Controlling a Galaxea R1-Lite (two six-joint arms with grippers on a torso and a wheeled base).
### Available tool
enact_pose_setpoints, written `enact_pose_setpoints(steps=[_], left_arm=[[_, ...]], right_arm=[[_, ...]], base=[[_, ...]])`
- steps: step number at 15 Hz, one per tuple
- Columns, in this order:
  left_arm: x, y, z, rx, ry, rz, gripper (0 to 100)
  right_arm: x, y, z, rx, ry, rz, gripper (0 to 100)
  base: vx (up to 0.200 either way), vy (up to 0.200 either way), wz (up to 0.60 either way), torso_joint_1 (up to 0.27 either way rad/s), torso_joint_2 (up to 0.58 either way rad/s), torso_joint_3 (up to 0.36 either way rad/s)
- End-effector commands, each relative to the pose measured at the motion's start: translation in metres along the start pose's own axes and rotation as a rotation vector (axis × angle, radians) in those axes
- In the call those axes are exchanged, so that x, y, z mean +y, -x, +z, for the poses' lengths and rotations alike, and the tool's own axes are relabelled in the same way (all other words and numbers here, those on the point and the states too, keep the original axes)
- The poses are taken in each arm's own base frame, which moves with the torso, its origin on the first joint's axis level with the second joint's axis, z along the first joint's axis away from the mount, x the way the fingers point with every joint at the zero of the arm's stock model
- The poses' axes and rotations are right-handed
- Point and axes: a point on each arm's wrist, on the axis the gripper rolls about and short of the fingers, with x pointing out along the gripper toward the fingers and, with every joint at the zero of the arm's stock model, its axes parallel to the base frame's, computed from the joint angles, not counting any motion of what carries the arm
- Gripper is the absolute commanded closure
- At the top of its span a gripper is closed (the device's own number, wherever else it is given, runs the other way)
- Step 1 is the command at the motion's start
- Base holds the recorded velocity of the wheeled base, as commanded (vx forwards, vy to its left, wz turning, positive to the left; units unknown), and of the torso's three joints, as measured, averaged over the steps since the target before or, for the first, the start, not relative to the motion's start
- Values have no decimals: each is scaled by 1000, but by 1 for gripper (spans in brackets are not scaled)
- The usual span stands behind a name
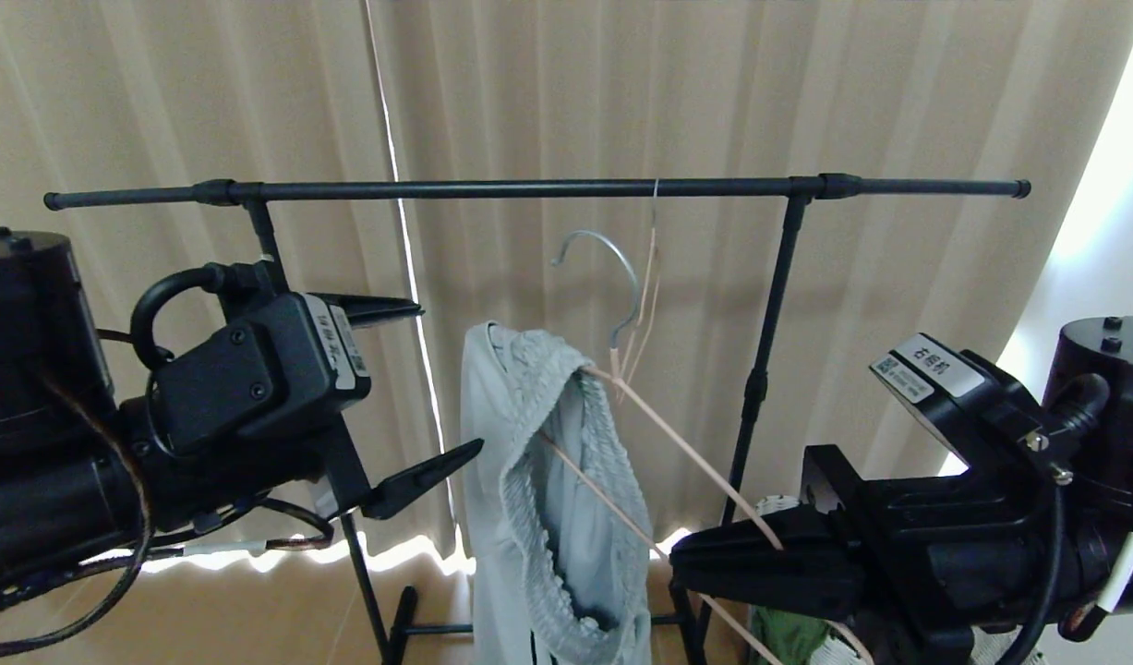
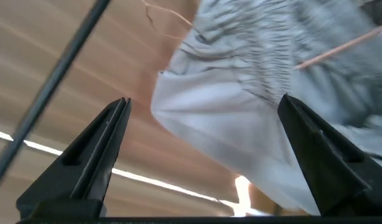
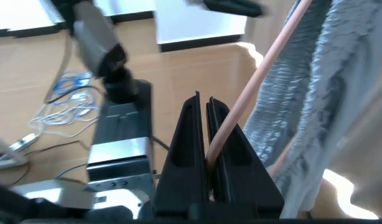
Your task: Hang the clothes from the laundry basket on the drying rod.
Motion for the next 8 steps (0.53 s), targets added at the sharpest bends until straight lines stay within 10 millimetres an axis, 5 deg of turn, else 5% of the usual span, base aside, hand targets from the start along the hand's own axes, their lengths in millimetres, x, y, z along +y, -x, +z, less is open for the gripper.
enact_pose_setpoints(steps=[1, 8], left_arm=[[4, -22, -13, -8, -19, -50, 0], [11, -41, -12, -112, -16, -140, 0]], right_arm=[[2, -3, -1, 6, -1, 28, 100], [11, -9, -2, 20, 2, 110, 100]], base=[[0, 0, 0, 0, 0, 0], [0, 0, 0, 0, 0, 0]])
